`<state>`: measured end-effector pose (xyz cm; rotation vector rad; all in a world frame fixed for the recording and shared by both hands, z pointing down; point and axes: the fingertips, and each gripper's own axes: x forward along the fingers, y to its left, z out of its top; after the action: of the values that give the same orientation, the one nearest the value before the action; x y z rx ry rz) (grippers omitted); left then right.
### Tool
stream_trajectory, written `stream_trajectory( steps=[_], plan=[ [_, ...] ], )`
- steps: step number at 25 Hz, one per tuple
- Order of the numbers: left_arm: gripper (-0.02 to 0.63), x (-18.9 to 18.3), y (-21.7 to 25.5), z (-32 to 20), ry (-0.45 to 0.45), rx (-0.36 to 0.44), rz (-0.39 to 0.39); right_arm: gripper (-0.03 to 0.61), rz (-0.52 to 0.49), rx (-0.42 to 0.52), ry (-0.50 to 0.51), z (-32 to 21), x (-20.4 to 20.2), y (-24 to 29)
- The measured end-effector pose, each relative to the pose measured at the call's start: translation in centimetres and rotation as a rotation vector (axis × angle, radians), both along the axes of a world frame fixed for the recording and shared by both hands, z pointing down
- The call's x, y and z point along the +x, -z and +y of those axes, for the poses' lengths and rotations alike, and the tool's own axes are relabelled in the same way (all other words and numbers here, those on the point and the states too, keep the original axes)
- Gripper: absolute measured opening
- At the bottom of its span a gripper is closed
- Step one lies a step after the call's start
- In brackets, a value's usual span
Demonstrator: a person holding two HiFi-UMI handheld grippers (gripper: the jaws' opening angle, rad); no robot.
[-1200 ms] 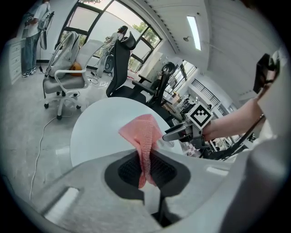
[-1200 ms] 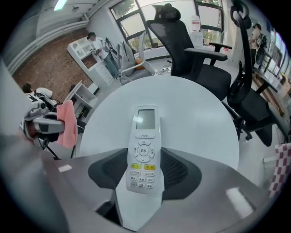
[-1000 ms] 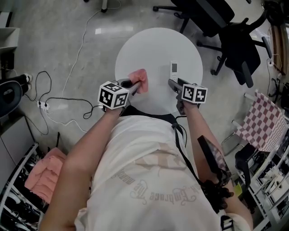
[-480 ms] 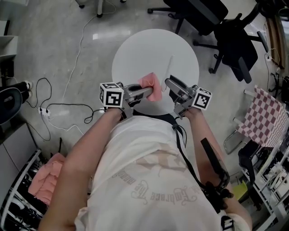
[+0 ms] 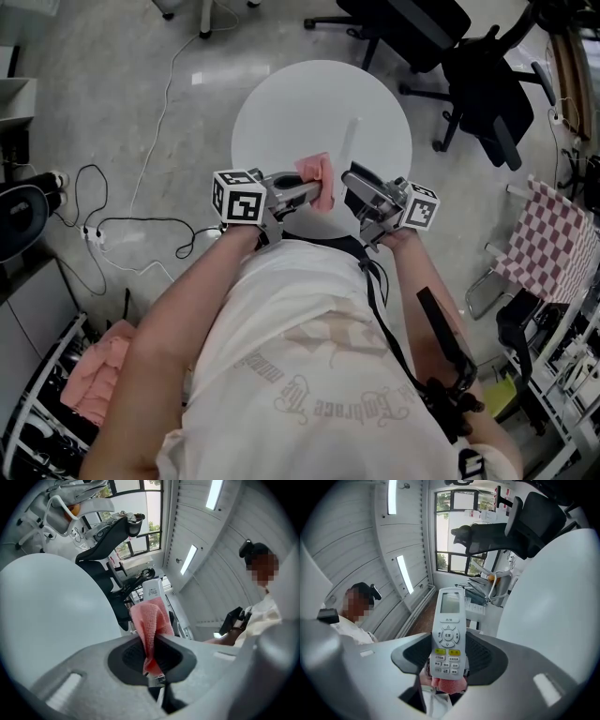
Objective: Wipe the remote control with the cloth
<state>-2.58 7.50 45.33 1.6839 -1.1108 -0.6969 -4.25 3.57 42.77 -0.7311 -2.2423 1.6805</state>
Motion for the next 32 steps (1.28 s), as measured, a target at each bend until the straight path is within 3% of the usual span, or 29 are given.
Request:
stream_trajectory(
  steps=[6,15,20,25,32],
  plan=[
    [0.020,-1.2,0.0,-0.3,0.031,-0.007,-0.017,0.232,-0.001,0.042,0.101,1.9,1.0,0.1],
    [0.020,-6.1,2.3,-2.2,0.087,0.048,-0.058,0.232,0.024,0.091,0.203,3.9,1.9,-1.0],
    [0.020,-8.7,3.9,-2.9,0.102,0.091,-0.027,0.232,0.013,0.107,0.246,4.7,2.3,-1.2],
    [0.020,-8.3,3.9,-3.3,0.032,0.061,0.025,0.232,0.008,0.135,0.267,4.8,2.6,-1.2],
    [0.020,-4.0,1.8,-3.0,-0.086,-0.045,0.015,0.230,0.015,0.140,0.194,3.2,1.7,-1.4]
  ],
)
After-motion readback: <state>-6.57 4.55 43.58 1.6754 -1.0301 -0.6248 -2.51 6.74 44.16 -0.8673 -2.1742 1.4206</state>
